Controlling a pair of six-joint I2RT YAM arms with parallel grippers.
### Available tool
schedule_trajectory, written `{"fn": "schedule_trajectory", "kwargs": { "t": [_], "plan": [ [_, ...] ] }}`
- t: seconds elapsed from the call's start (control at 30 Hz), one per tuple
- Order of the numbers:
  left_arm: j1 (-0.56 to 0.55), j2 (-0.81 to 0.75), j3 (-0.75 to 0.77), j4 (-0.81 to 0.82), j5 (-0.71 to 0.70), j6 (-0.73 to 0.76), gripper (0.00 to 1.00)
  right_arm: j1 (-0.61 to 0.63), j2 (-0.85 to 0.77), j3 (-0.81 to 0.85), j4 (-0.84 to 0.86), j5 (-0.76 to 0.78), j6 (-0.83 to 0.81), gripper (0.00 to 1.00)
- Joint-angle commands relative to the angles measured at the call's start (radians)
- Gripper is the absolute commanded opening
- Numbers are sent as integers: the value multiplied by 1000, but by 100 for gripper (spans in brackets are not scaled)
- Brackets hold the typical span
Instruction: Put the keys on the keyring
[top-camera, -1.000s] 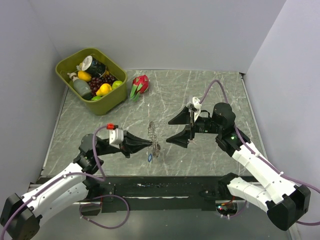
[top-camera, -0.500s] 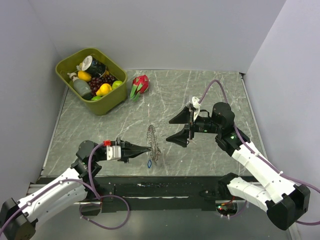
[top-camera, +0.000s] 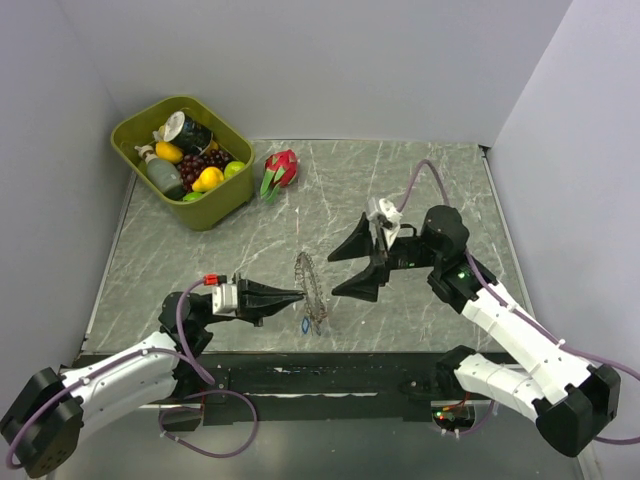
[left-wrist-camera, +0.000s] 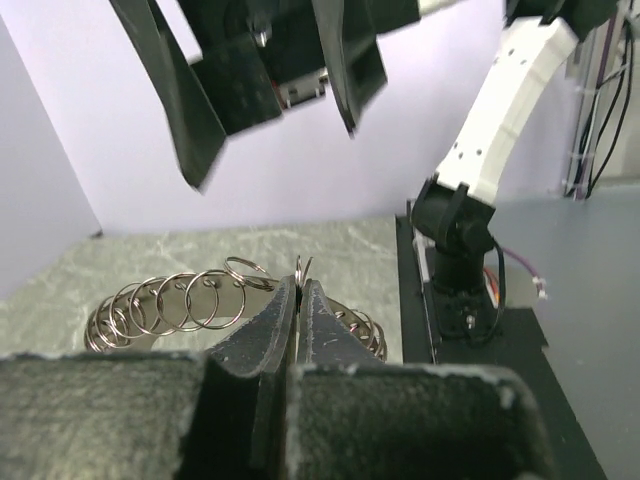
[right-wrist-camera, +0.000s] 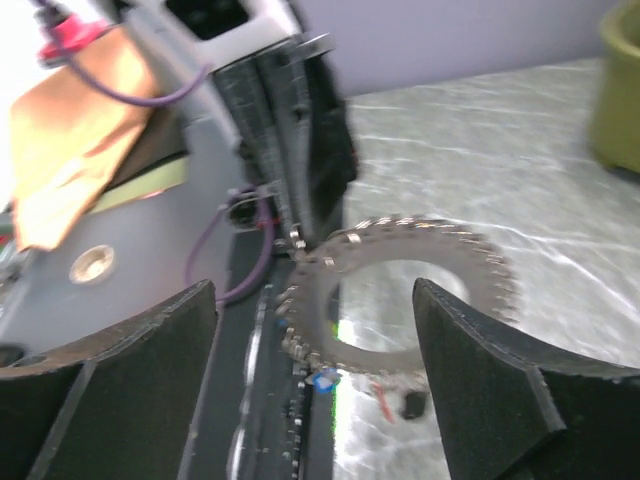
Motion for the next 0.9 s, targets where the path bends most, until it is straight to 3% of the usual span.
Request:
{"fn": "schedule_trajectory", "kwargs": {
  "t": [0.0,0.1,0.27,0.73,0.87],
  "plan": [
    [-4,18,27,222,23,-44,1,77,59,70,33,-41,-16,80],
    [-4,24,47,195,65,-41,1,99,84,84,44,-45,-8,65],
    [-2,33,59,181,79,-47,1,110,84,81,65,-30,18,56],
    [-4,59,88,162,82,-52,1,177,124,94,5,65,-34,56],
    [-2,64,85,193,88,-70,1,186,138,92,8,85,-34,49]
  ]
}}
